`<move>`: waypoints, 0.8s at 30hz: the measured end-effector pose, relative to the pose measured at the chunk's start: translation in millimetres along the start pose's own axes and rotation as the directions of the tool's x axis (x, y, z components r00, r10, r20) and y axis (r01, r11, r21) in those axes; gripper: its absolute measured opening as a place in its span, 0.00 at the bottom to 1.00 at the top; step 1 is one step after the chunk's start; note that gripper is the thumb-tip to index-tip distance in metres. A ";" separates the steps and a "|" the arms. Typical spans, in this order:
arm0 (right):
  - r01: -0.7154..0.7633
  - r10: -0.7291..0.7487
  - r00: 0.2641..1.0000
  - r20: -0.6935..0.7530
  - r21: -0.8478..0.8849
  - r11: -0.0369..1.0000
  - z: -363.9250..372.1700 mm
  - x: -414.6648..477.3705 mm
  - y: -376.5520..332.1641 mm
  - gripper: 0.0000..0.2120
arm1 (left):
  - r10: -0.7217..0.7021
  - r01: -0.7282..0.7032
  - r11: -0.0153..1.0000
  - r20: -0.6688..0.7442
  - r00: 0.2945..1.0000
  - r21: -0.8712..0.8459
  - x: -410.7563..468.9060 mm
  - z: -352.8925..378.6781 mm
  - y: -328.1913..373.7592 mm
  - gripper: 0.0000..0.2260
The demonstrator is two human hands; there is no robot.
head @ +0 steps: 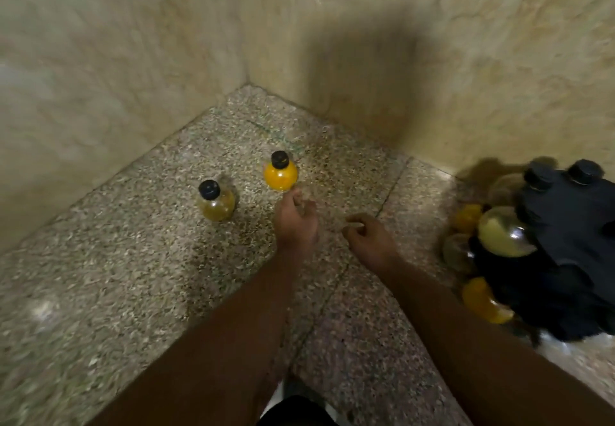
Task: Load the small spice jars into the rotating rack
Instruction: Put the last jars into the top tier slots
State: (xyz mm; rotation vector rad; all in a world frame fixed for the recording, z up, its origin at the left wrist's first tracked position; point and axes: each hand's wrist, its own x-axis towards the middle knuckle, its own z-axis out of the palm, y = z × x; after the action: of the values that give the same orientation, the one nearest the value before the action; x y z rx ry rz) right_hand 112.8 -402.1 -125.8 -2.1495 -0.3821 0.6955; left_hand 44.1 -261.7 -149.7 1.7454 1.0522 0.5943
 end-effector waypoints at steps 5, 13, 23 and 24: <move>0.042 -0.033 0.998 0.055 -0.187 0.982 41.6 40.1 -30.2 0.16 | -0.004 0.002 1.000 -0.139 0.990 -0.018 47.1 -21.9 -16.9 0.28; 0.168 -0.043 0.980 0.193 -0.693 0.701 84.1 83.5 -36.7 0.40 | 0.143 -0.126 0.982 -0.119 0.982 0.140 108.2 -33.0 -17.3 0.32; 0.220 -0.016 0.965 0.263 -0.772 0.596 93.5 94.9 -28.2 0.51 | 0.265 -0.257 0.944 -0.013 0.964 0.208 122.1 -30.9 -21.7 0.24; 0.228 -0.020 0.963 0.270 -0.765 0.603 90.5 93.8 -28.4 0.50 | 0.266 -0.258 0.942 -0.007 0.964 0.213 121.2 -30.8 -19.3 0.24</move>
State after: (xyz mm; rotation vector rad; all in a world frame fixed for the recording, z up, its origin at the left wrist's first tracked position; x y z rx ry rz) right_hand 132.9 -282.8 -181.8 -2.8330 -1.1522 0.7905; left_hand 74.3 -139.6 -163.4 2.0884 0.9399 0.7015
